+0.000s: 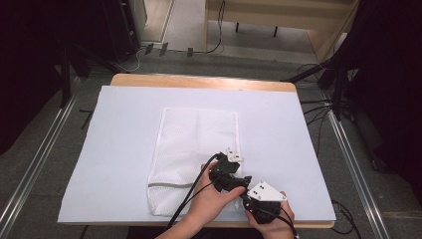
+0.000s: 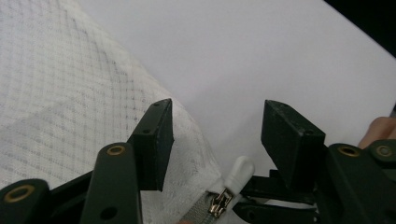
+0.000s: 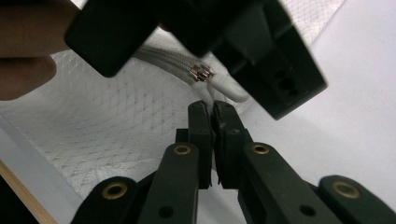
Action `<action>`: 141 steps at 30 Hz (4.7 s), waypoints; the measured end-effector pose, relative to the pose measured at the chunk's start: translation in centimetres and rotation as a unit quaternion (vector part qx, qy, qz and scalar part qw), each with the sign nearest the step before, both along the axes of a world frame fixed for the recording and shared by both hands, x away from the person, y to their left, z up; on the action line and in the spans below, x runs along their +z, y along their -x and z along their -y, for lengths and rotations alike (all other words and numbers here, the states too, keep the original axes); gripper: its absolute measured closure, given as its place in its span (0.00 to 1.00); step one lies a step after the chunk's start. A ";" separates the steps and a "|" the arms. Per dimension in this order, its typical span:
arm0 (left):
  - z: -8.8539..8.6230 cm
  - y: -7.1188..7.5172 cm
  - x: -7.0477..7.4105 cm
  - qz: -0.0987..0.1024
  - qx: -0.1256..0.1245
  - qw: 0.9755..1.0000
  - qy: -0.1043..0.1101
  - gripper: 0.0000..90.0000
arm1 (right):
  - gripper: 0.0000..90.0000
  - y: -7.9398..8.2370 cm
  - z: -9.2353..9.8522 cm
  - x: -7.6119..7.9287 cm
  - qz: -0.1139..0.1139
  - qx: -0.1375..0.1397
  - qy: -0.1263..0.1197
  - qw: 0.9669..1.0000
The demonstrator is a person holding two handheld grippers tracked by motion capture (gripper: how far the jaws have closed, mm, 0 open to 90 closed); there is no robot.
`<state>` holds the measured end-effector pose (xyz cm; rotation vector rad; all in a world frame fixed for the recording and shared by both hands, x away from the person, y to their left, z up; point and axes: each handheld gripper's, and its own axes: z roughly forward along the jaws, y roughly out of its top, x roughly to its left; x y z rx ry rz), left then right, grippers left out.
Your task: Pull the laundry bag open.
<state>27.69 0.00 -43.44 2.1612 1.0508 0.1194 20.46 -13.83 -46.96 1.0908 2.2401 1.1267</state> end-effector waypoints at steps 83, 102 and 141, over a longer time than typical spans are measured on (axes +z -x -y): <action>-6.0 0.4 0.1 -0.039 -0.068 0.994 0.076 0.98 | 1.00 -0.5 0.8 0.7 0.003 -0.022 0.001 1.000; -11.2 0.3 -0.8 -0.036 -0.019 0.997 0.065 0.98 | 1.00 -0.3 1.8 1.7 0.022 -0.042 -0.001 0.999; -25.9 3.8 -1.7 -0.023 0.112 0.992 0.058 0.98 | 1.00 -0.4 2.9 2.5 0.038 -0.060 -0.011 0.997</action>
